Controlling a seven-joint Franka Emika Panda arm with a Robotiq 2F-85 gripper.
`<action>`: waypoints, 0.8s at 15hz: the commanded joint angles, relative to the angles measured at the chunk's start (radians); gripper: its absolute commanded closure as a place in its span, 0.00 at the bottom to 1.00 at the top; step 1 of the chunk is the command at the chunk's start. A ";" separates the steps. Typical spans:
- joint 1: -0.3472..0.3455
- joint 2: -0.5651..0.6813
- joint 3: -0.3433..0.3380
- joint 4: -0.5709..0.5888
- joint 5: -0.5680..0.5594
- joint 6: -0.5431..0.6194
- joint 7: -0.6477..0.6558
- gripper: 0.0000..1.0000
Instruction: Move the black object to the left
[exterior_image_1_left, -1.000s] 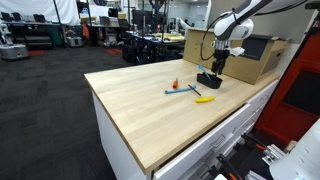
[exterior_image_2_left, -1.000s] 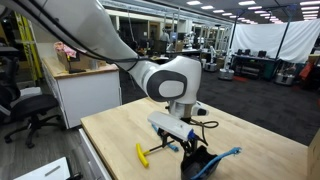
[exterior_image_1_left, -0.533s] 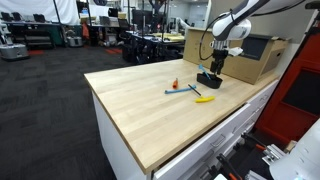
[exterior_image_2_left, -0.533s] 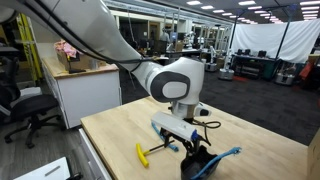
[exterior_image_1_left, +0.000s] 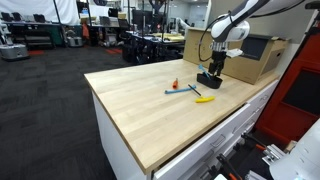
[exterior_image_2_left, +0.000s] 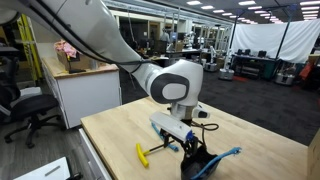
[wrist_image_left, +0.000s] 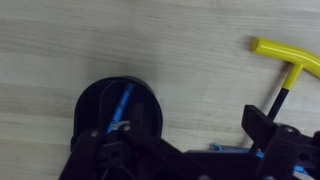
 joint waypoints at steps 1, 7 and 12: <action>-0.027 0.052 0.016 0.017 -0.006 0.017 0.043 0.00; -0.045 0.110 0.020 0.042 -0.004 0.062 0.047 0.00; -0.048 0.135 0.021 0.079 -0.020 0.085 0.055 0.00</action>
